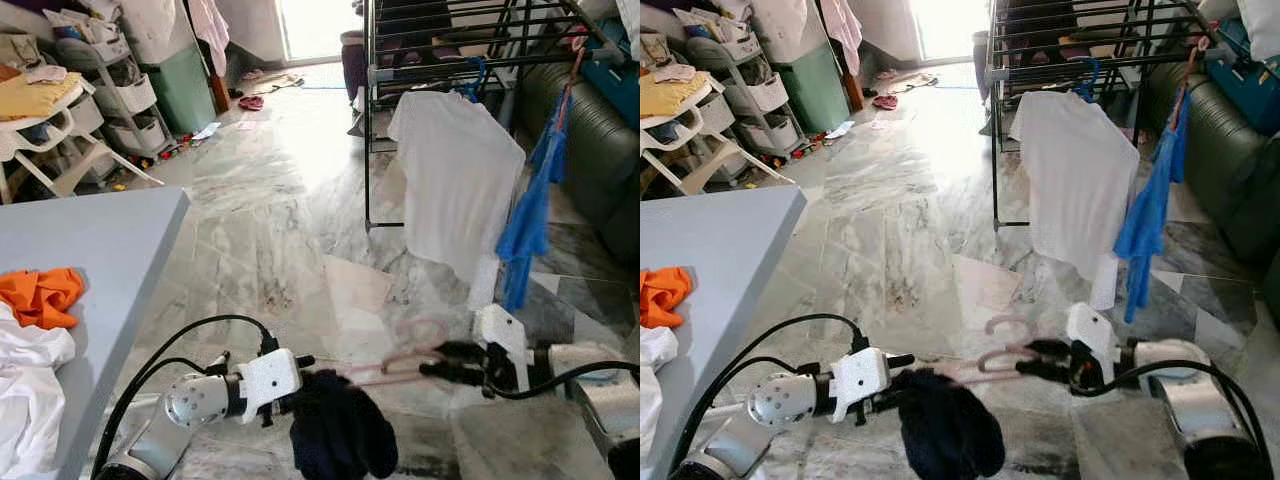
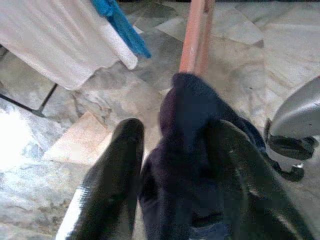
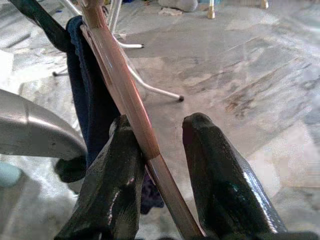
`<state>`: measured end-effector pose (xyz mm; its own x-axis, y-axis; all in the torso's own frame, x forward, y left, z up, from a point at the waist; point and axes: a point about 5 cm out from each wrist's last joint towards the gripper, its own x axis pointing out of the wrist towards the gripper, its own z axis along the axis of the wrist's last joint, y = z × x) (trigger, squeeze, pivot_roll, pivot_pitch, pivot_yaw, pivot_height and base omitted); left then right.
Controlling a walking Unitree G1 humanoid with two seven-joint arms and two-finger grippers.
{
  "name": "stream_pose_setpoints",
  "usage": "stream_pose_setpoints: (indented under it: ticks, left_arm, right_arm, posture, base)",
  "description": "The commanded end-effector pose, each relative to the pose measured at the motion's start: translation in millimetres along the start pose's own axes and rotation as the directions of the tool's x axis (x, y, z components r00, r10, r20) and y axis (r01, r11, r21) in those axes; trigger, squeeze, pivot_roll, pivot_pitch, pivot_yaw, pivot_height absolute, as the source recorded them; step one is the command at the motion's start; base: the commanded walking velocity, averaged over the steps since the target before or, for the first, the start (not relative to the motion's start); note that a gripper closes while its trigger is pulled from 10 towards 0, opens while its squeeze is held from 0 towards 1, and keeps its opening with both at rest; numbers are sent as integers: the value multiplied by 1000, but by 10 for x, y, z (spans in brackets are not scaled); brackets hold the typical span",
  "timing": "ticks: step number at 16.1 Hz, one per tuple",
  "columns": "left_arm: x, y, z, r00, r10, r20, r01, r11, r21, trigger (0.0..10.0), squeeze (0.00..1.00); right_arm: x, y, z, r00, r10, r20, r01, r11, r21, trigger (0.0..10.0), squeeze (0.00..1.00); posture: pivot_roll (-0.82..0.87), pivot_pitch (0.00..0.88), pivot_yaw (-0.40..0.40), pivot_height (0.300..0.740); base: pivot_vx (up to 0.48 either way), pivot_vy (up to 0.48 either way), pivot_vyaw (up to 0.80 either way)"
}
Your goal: Hang hanger
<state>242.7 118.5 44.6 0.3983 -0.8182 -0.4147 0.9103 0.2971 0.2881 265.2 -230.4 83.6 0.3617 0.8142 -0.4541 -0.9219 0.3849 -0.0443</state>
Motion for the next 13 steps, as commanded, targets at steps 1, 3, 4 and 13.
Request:
stream_pose_setpoints:
  ticks: [1,3,4,13]
  left_arm:
    - [-31,94,-2,999,50,-8,-49,999,16,0,0]
    - [-13,125,-9,997,70,-15,-70,997,19,0,0]
    - [6,141,-9,997,80,-17,-79,997,17,0,0]
    - [112,84,-43,998,44,-40,-43,999,14,0,0]
  right_arm:
    - [29,-59,129,999,-21,41,23,998,-52,10000,0]
    - [24,-73,155,998,-28,47,31,997,-66,10000,0]
    - [18,-78,155,999,-26,41,29,996,-80,10000,0]
    - [31,-119,241,997,-33,65,42,991,-129,10000,0]
  posture:
    - [-104,0,150,740]
    - [-105,0,148,740]
    - [-106,0,148,740]
    - [-114,0,163,740]
  base:
    - [0,0,0]
    - [0,0,0]
    - [0,0,0]
    - [0,0,0]
